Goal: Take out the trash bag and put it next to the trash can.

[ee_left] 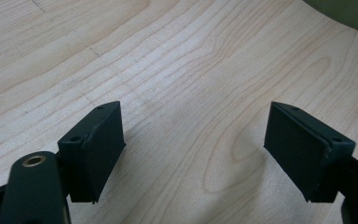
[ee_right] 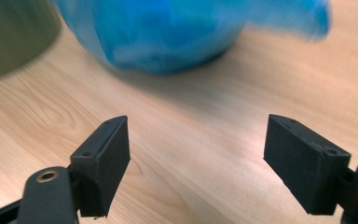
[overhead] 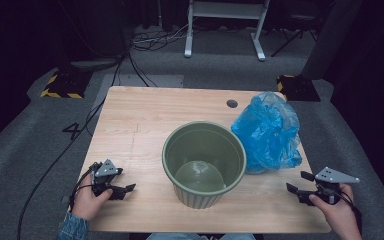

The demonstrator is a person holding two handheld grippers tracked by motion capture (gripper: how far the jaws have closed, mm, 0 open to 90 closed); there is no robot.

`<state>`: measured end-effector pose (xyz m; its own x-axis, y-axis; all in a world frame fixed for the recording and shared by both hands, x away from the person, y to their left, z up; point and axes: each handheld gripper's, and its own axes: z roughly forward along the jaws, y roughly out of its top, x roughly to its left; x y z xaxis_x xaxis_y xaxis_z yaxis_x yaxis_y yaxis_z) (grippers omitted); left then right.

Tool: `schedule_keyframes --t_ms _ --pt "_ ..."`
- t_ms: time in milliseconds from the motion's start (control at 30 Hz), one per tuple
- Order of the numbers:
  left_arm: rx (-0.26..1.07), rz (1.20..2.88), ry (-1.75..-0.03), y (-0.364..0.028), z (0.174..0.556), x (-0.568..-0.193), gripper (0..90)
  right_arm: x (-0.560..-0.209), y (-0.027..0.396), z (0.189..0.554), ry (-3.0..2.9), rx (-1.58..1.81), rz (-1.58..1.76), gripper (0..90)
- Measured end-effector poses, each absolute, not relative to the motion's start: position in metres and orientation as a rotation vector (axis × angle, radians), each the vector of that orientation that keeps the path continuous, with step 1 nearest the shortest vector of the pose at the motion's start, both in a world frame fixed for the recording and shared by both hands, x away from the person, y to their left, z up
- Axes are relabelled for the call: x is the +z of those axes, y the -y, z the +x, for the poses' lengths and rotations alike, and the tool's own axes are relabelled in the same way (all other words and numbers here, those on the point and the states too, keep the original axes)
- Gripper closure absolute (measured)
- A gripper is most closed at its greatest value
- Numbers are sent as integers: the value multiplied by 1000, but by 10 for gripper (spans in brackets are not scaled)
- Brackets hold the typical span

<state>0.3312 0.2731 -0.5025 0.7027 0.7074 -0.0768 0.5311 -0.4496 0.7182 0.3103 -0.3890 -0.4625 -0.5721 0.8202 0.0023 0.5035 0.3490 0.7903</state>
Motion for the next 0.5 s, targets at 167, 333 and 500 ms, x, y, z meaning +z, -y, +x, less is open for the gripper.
schedule_keyframes --t_ms 167,333,500 --pt "303 2155 -937 -274 331 -503 192 -482 387 312 -2234 1037 1179 215" --pt "312 2141 -941 -275 330 -504 192 -501 386 315 -2251 1017 1201 192" --pt "323 2141 -947 -275 330 -504 191 -504 379 318 -2252 999 1206 170"
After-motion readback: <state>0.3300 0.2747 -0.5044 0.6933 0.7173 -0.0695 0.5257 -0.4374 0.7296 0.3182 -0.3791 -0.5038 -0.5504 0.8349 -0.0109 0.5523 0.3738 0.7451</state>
